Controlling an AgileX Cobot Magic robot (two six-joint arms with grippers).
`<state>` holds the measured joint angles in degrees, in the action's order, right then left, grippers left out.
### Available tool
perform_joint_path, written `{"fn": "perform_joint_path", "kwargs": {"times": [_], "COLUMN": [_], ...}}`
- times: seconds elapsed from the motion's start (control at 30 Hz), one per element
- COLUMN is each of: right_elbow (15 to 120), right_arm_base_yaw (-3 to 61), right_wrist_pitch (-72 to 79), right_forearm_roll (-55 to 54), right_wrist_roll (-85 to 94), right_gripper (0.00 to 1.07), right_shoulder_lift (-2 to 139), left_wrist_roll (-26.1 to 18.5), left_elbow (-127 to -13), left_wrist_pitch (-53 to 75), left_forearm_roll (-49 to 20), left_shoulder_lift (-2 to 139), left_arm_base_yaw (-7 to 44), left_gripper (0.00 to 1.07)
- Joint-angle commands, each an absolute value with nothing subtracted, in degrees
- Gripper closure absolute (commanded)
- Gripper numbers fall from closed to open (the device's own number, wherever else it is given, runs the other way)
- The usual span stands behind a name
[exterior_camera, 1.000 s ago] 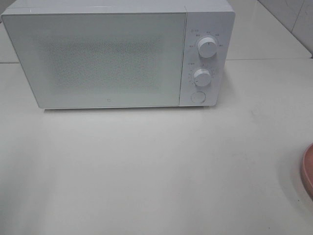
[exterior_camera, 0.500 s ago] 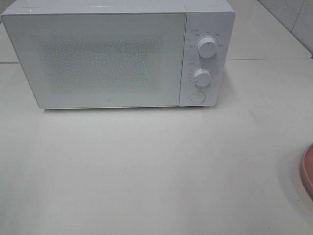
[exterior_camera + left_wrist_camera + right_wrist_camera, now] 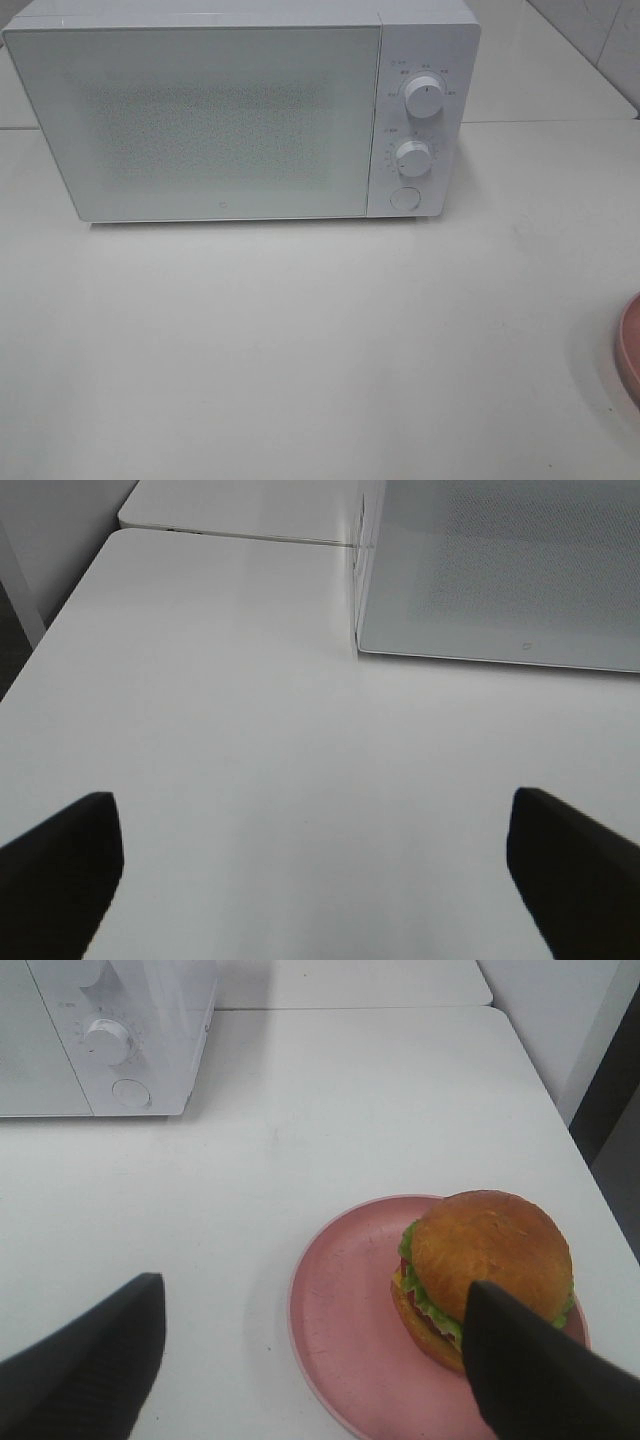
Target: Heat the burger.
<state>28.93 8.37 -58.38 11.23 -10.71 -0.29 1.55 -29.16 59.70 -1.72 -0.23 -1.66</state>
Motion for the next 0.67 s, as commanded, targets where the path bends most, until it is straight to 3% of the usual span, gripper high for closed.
{"fn": "perform_joint_path", "kwargs": {"times": [0.03, 0.67], "right_elbow": [28.82, 28.82], "right_arm_base_yaw": [8.02, 8.02], "right_wrist_pitch": [-57.70, -57.70], "right_forearm_roll": [11.52, 11.52], "right_wrist_roll": [-10.54, -10.54], "right_gripper": [0.32, 0.32], "right_shoulder_lift": [-1.72, -1.72], "left_wrist_roll": [1.49, 1.49], "left_elbow": [-28.99, -28.99], "left_wrist_pitch": [59.36, 59.36], "left_forearm_roll": [-1.72, -1.72], "left_shoulder_lift": [-1.83, -1.83], "left_arm_base_yaw": [-1.78, -1.78], "left_gripper": [0.07, 0.07]}}
